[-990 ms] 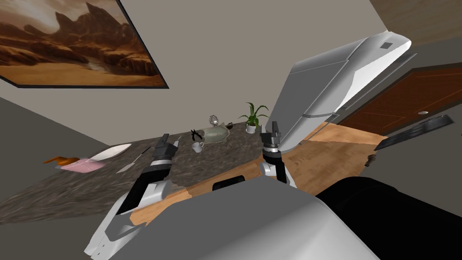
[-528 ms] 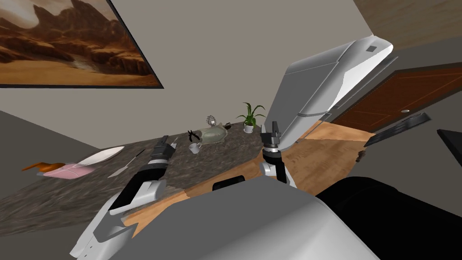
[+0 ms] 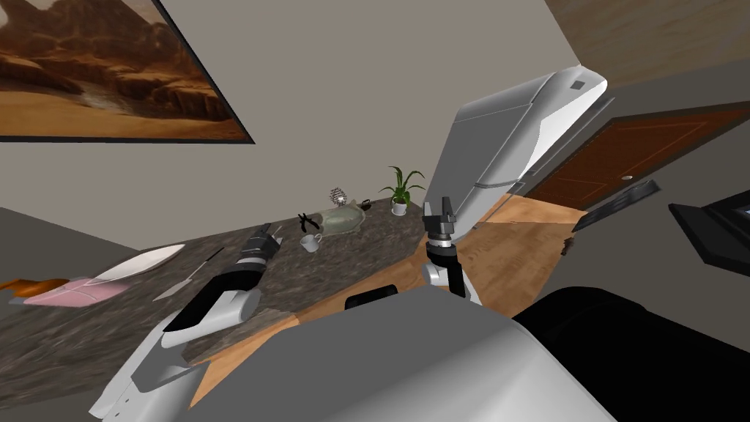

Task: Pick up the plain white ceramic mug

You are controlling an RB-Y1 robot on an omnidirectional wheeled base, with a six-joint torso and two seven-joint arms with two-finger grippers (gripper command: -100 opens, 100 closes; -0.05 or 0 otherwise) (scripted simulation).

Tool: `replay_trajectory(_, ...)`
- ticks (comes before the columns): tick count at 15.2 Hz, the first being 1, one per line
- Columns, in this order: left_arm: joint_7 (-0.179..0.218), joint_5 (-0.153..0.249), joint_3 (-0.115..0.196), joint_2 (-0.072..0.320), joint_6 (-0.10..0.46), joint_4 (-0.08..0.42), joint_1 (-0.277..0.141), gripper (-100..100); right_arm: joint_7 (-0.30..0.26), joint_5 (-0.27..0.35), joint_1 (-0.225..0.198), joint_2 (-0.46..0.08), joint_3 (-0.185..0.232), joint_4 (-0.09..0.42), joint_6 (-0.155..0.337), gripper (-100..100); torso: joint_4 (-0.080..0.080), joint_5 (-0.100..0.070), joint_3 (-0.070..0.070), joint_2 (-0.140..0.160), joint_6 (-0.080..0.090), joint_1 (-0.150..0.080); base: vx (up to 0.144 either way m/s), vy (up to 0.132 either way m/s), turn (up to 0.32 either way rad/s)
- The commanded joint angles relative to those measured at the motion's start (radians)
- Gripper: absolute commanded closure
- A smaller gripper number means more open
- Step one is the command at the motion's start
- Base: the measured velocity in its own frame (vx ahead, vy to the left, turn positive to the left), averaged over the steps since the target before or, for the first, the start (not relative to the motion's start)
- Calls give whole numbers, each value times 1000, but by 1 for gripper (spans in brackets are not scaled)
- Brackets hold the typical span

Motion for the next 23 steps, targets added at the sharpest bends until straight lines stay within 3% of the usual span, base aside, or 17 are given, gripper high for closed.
replay_trajectory(1,-2,18,12,16,50,15,-7,-100,0,0,0,0,0,0,0,0,0,0,0,0,0,0,4,-32,-122)
replay_trajectory(2,-2,18,12,16,74,15,-7,-100,0,0,0,0,0,0,0,0,0,0,0,0,0,0,2,-22,-50)
replay_trajectory(3,-3,47,33,44,99,37,-19,-100,0,0,0,0,0,0,0,0,0,0,0,0,0,0,6,-33,-136)
replay_trajectory(6,-3,47,33,44,152,37,-19,-100,0,0,0,0,0,0,0,0,0,0,0,0,-1,0,6,-21,-50)
replay_trajectory(7,-4,77,54,72,184,59,-31,-100,0,0,0,0,0,0,0,0,0,0,0,0,-1,0,5,-24,-90)
replay_trajectory(10,-4,77,54,72,232,59,-31,-100,0,0,0,0,0,0,0,0,0,0,0,0,0,0,7,-21,-70)
replay_trajectory(11,-5,108,74,100,264,81,-42,-100,0,0,0,0,0,0,0,0,0,0,0,0,-1,0,10,-22,-115)
replay_trajectory(14,-5,108,74,100,312,81,-42,-100,0,0,0,0,0,0,0,0,0,0,0,0,0,0,8,-19,-61)
replay_trajectory(15,-6,138,94,127,348,105,-53,-100,0,0,0,0,0,0,0,0,0,0,0,0,-1,0,7,-24,-124)
replay_trajectory(18,-6,138,94,127,393,105,-53,-100,0,0,0,0,0,0,0,0,0,0,0,0,0,0,9,-20,-61)
replay_trajectory(19,-8,169,113,153,430,129,-63,-100,0,0,0,0,0,0,0,0,0,0,0,0,-1,0,9,-26,-104)
replay_trajectory(22,-8,169,113,153,474,129,-63,-100,0,0,0,0,0,0,0,0,0,0,0,0,-1,0,11,-21,-71)
replay_trajectory(23,-9,199,132,178,505,153,-73,-100,0,0,0,0,0,0,0,0,0,0,0,0,-1,0,9,-19,-92)
